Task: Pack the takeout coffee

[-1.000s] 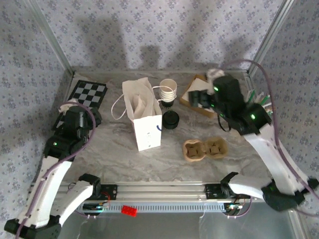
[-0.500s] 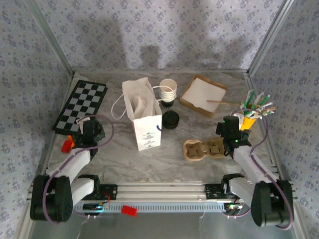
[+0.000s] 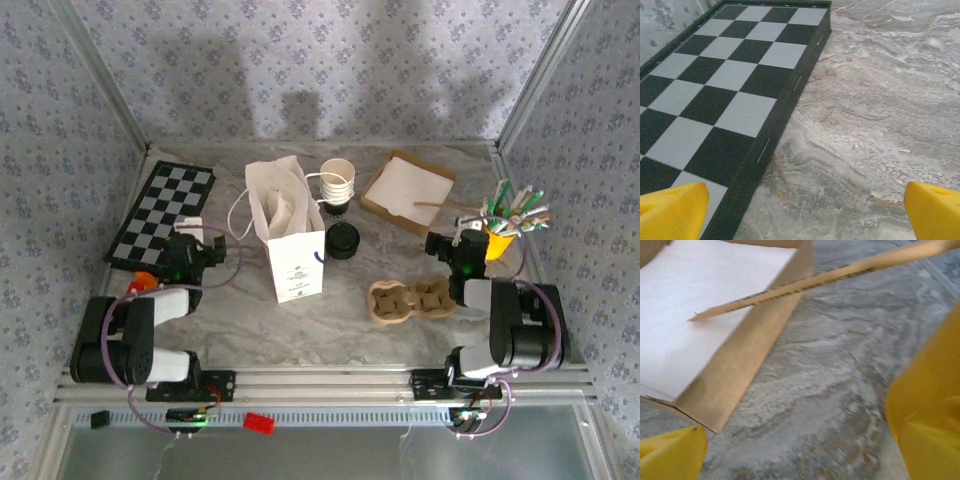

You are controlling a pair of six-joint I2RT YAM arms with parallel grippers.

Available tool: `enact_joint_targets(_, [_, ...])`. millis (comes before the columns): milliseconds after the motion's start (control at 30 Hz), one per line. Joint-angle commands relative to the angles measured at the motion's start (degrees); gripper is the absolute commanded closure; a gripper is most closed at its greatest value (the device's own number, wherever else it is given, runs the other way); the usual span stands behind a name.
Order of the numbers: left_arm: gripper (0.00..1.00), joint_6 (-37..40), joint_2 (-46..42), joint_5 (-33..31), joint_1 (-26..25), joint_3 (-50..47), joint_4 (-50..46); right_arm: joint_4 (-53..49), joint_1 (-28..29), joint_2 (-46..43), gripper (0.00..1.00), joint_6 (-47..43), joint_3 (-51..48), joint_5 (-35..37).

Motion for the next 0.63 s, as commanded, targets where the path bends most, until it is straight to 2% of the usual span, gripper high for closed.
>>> enact_joint_targets(0, [0.0, 1.3, 4.1, 7.7, 1.3, 0.5, 11.1, 13.1, 0.8, 4.3, 0.0, -3.1, -0.9, -5.0])
enact_joint_targets(33, [0.0, 1.4, 5.9, 8.0, 1.5, 0.4, 12.7, 8.0, 0.7, 3.2, 0.01, -2.6, 0.8, -2.6])
enact_joint_targets(100, [0.0, 1.0, 9.6, 6.7, 1.5, 1.8, 14.2, 8.8, 2.4, 3.6, 0.0, -3.7, 1.0, 1.3])
enact_joint_targets(167, [0.0, -1.6, 8.9, 6.5, 3.2, 5.4, 5.3, 8.9, 4.2, 3.4, 0.0, -4.8, 0.7, 4.4])
enact_joint_targets(233, [0.0, -2.5, 9.4, 7.6, 4.3, 4.7, 7.9, 9.1, 4.2, 3.6, 0.0, -4.8, 0.7, 3.8])
enact_joint_targets(533, [0.0, -2.2, 9.1, 7.3, 4.0, 4.9, 7.0, 7.5, 3.1, 3.6, 0.0, -4.4, 1.4, 1.0])
enact_joint_targets(600, [0.0, -1.0, 9.2, 10.6, 4.1, 5.1, 6.8, 7.9, 3.1, 3.6, 0.0, -4.4, 1.3, 1.1])
